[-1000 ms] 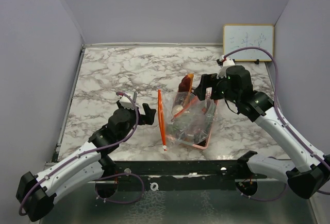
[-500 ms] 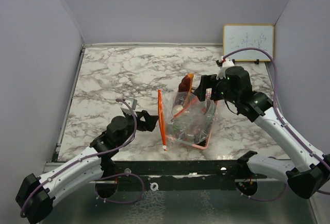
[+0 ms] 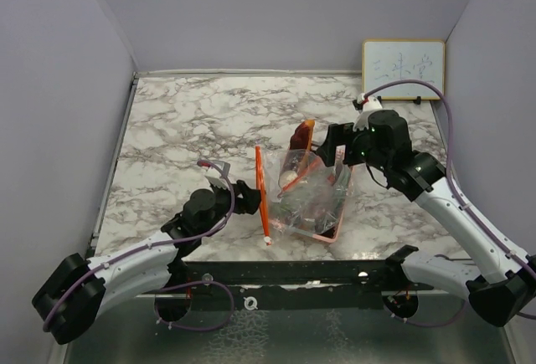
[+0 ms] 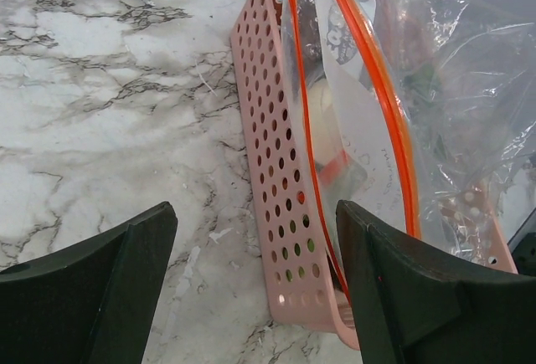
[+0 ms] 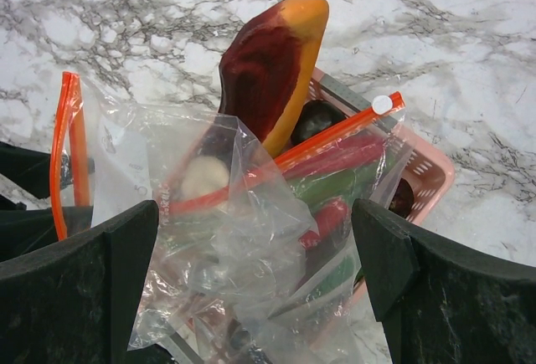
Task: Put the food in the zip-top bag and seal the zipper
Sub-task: Pick up the zipper food storage bag from the bin.
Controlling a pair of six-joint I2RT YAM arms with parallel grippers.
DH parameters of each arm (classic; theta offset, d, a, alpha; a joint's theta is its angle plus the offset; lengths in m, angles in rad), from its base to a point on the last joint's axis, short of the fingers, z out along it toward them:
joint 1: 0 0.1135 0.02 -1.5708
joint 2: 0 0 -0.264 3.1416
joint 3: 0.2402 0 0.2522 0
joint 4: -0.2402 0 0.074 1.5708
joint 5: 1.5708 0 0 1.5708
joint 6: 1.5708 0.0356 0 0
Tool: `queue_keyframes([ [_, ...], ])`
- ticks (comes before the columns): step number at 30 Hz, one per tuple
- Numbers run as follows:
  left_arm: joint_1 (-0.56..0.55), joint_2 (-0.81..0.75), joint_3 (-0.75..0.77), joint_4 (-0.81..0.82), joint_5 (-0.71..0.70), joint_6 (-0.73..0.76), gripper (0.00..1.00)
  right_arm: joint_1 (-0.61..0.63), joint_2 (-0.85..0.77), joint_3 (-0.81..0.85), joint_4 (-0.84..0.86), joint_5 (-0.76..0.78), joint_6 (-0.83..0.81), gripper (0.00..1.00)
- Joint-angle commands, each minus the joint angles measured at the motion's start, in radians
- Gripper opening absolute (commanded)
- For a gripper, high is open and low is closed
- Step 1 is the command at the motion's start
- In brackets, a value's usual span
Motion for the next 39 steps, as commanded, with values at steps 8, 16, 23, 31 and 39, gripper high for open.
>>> queue_keyframes([
  [8,-0.007,0.208,-0.036,0.377,0.129,-0.094,0.57,0.006,-0.041,-0.047,0.016,-0.031,0.004,0.99],
  [16,-0.007,0.036,0.061,0.150,0.128,-0.108,0.00,0.006,-0.060,-0.034,-0.056,0.056,0.030,0.99],
  [23,-0.006,-0.286,0.236,-0.336,-0.106,-0.038,0.00,0.006,-0.089,-0.035,-0.184,0.184,0.081,0.99],
  [31,-0.006,-0.436,0.366,-0.642,-0.341,-0.004,0.00,0.006,-0.080,-0.105,-0.215,0.191,0.138,0.99],
  [39,-0.005,-0.437,0.395,-0.710,-0.362,0.006,0.00,0.006,-0.018,-0.158,-0.153,0.105,0.186,0.74],
])
